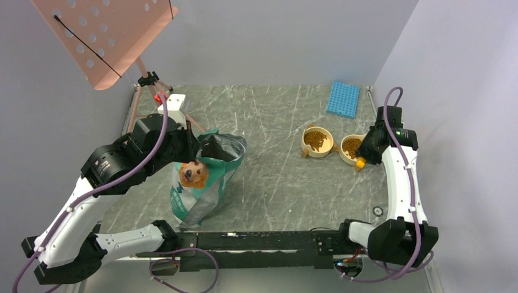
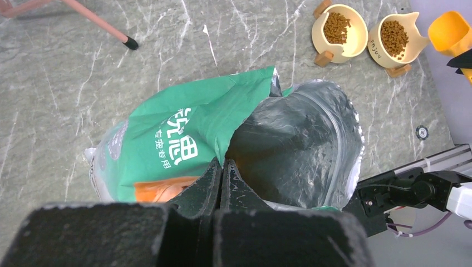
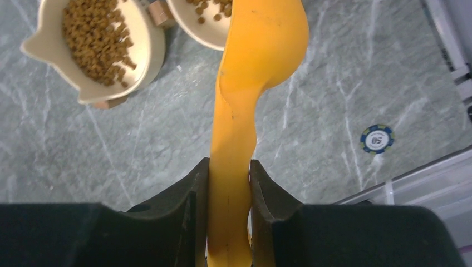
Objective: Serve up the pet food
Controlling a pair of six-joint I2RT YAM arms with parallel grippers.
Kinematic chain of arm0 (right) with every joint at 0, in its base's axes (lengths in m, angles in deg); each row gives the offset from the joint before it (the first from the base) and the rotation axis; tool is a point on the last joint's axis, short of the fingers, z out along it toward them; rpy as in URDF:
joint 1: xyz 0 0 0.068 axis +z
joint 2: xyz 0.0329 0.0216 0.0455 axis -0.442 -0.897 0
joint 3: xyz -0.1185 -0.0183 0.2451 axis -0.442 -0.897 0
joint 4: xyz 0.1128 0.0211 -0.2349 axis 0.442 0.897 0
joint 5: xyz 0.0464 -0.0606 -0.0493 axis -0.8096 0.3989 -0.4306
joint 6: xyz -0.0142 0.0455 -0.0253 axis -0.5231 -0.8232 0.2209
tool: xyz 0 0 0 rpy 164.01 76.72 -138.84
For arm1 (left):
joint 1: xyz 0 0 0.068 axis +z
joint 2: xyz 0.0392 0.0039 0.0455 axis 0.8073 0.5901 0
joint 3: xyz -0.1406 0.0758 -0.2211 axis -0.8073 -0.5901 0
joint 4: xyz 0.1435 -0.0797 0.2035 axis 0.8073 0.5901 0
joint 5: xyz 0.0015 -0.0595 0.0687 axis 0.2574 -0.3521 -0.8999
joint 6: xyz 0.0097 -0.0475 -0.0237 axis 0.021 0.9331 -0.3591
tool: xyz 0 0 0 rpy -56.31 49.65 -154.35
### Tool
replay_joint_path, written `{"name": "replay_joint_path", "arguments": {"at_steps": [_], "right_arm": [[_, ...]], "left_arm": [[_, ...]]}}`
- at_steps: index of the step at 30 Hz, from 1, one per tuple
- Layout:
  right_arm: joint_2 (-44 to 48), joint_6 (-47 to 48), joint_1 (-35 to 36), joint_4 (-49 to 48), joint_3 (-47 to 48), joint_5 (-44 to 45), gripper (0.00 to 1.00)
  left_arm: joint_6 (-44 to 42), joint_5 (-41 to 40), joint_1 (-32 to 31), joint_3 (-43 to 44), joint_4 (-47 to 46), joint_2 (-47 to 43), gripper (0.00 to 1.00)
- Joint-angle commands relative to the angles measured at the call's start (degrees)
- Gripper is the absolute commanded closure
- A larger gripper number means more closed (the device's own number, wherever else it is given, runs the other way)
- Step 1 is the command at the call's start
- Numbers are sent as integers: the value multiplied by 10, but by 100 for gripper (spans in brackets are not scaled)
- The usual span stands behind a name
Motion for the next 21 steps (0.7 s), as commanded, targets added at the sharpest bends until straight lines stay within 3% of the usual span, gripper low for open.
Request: {"name": "replay_joint_path", "arguments": {"at_steps": [1, 7, 10, 15, 21], "right_arm": [[32, 1, 5, 15, 47, -123, 100], [50, -79, 19, -41, 94, -410, 100], [57, -155, 64, -116, 89, -504, 100], [44, -224, 195, -195, 119, -581, 100], [17, -219, 379, -155, 187, -555, 100]], "left_arm": [[18, 17, -3, 11, -8, -3, 100], [21, 43, -3, 0, -14, 9, 100], [17, 64, -3, 6, -17, 26, 100], [13, 63, -2, 15, -17, 43, 100], [5, 54, -1, 10, -19, 47, 100]]}}
